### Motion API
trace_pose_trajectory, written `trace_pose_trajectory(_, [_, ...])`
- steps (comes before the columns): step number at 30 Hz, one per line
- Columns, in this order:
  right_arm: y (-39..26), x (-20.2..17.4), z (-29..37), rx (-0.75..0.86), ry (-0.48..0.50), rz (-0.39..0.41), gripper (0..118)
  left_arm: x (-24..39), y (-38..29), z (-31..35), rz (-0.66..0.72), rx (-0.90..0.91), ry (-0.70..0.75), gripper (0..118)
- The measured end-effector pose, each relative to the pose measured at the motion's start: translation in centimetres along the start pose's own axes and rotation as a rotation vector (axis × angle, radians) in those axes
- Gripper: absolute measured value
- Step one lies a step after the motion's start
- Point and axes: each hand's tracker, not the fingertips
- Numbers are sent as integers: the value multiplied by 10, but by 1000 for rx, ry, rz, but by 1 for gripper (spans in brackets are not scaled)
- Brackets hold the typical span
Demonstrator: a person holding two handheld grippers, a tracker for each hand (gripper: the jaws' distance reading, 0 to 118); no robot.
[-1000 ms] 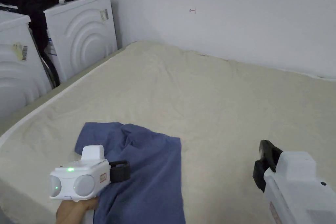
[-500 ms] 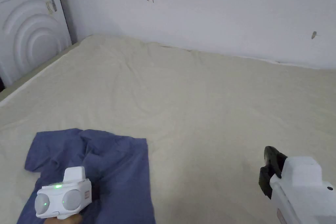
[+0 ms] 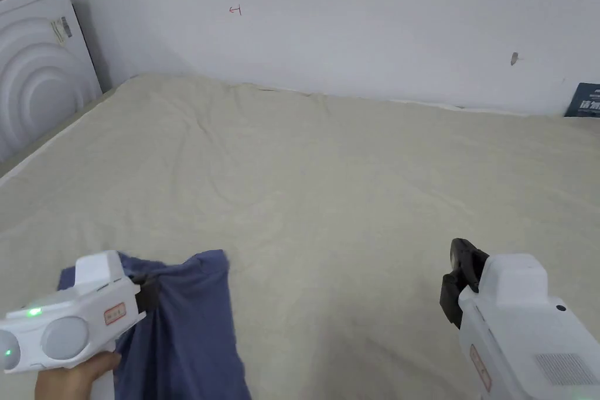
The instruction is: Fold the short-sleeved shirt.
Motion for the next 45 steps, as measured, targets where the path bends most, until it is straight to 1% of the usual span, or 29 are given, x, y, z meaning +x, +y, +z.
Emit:
trace_pose_trajectory(7, [6, 31, 34, 48, -39, -20, 1, 99, 64, 36, -115, 138, -208, 6])
trace_pose_trajectory(9, [7, 44, 45, 61, -61, -25, 1, 140, 84, 49, -142, 169, -275, 6])
trace_pose_trajectory(12, [9, 63, 58, 79, -99, -24, 1, 184, 103, 49, -195, 196, -361, 6])
trace_pose_trajectory(14, [9, 75, 65, 90, -126, -25, 1, 215, 109, 49, -257, 198, -390, 6])
trace_pose_trajectory(20, [6, 111, 87, 104, -218, -29, 1, 308, 91, 35, -346, 138, -526, 6])
trace_pose_trajectory(23, [1, 127, 94, 96, -254, -35, 1, 345, 73, 25, -361, 95, -593, 6])
trace_pose_trajectory(26, [-4, 139, 101, 87, -285, -42, 1, 371, 47, 12, -387, 37, -631, 6])
trace_pose_trajectory(29, [-10, 147, 104, 74, -306, -47, 1, 385, 16, -1, -438, -45, -641, 6])
trace_pose_trajectory(33, [-19, 152, 103, 51, -313, -56, 1, 383, -38, -41, -491, -207, -584, 6])
trace_pose_trajectory(38, [-30, 151, 98, 20, -304, -62, 1, 363, -108, -90, -566, -391, -470, 6])
trace_pose_trajectory(43, [-37, 149, 95, -6, -296, -75, 1, 354, -157, -119, -642, -500, -360, 6])
trace_pose_trajectory(45, [-38, 149, 94, -14, -294, -75, 1, 352, -167, -117, -678, -514, -320, 6])
